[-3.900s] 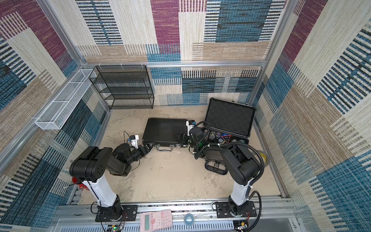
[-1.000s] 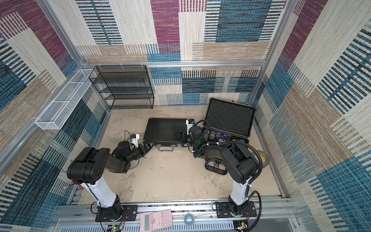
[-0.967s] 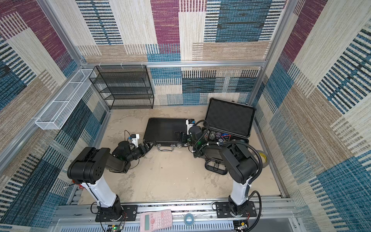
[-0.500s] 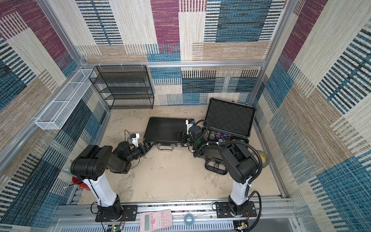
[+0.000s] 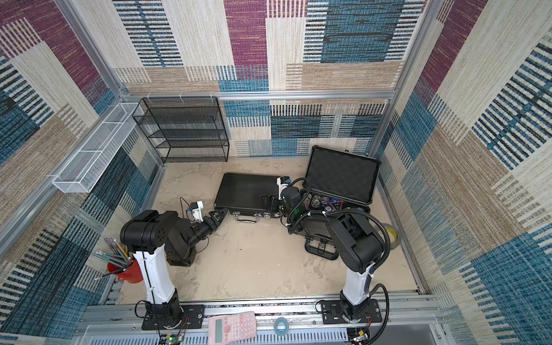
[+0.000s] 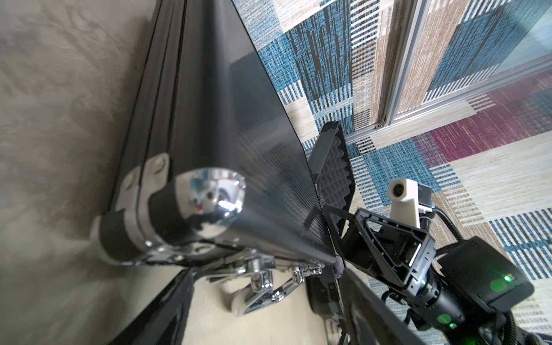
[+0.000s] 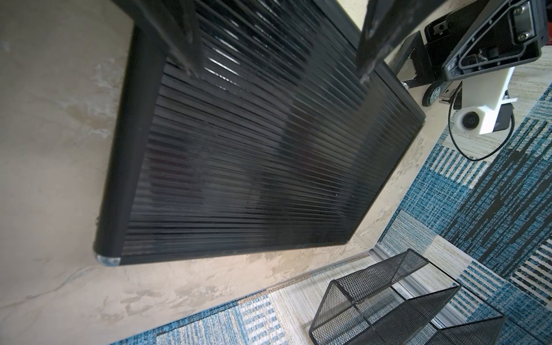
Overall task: Open the poker set cases
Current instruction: Open the fastener on the poker set case.
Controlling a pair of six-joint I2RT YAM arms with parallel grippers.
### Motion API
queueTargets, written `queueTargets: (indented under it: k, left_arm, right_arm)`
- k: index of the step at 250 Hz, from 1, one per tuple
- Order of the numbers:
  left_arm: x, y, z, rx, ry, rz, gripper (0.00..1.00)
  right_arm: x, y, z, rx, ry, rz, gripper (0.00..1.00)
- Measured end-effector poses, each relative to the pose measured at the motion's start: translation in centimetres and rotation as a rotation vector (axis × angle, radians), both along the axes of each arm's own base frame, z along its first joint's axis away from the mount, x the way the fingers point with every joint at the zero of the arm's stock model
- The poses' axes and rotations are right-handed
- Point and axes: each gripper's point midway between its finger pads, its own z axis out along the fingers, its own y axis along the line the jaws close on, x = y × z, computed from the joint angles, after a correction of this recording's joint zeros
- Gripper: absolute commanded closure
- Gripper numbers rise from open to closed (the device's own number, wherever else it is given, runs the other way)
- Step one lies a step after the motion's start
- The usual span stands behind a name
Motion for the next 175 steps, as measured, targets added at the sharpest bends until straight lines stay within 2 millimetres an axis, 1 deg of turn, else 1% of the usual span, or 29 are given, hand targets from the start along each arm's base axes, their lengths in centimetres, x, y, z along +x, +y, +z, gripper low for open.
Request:
queueTargets:
  k: [112,154,175]
  left_arm:
    - [-0.8,0.0,-0.4,-0.016,0.030,-0.003,0.20]
    - [-1.2,0.1,-0.3,-0.014,0.035,0.004,0.19]
    - [-1.4,0.2,-0.2,-0.015,0.038,0.015,0.19]
  right_arm:
    - [0.0,0.0,0.0,-0.002,-0.001,0.001,0.17]
    - [-0.2,-0.1,0.2,-0.005,0.004,0.002,0.14]
    - [-0.6,-0.3,0.4,-0.004,0.006,0.002,0.11]
